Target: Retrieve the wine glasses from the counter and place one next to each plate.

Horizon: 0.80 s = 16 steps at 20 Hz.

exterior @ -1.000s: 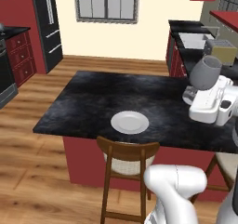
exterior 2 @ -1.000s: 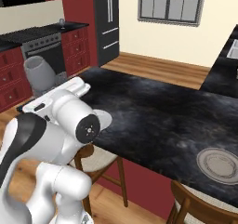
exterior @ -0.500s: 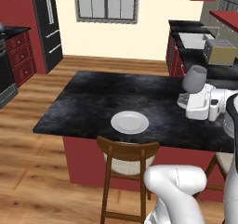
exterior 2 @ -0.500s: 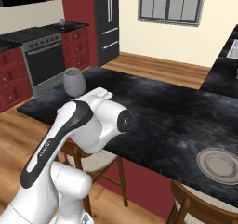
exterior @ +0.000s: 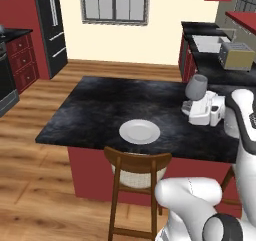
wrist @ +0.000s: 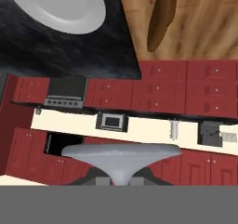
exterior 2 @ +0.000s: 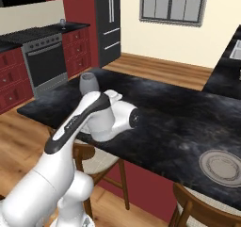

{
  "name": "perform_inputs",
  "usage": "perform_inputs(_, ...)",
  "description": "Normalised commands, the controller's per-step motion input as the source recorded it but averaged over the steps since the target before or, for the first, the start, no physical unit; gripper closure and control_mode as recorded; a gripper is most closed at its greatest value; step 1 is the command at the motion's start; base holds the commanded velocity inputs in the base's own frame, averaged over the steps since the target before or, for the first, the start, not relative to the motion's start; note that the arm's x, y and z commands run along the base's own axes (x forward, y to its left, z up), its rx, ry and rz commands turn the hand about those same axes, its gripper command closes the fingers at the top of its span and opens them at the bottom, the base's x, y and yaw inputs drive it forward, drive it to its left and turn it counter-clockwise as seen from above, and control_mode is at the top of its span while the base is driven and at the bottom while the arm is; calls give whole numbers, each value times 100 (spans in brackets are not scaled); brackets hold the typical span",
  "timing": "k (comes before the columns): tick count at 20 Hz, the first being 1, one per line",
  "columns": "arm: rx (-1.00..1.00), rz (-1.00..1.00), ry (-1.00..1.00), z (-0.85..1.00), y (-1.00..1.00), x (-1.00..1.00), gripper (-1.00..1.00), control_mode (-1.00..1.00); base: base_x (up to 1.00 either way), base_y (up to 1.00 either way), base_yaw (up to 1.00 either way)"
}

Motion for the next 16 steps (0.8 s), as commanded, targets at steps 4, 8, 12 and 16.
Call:
perform_inputs(4,-6,3,16,-40,-12,62,100,-100,0,0,0)
perform_inputs(8,-10,1,11,-42,-27,45,100,-100,0,0,0)
perform_inputs(12,-11,0,5,-39,-24,37,100,-100,0,0,0)
perform_inputs(16,-6,0,2,-51,-21,27,100,-100,0,0,0)
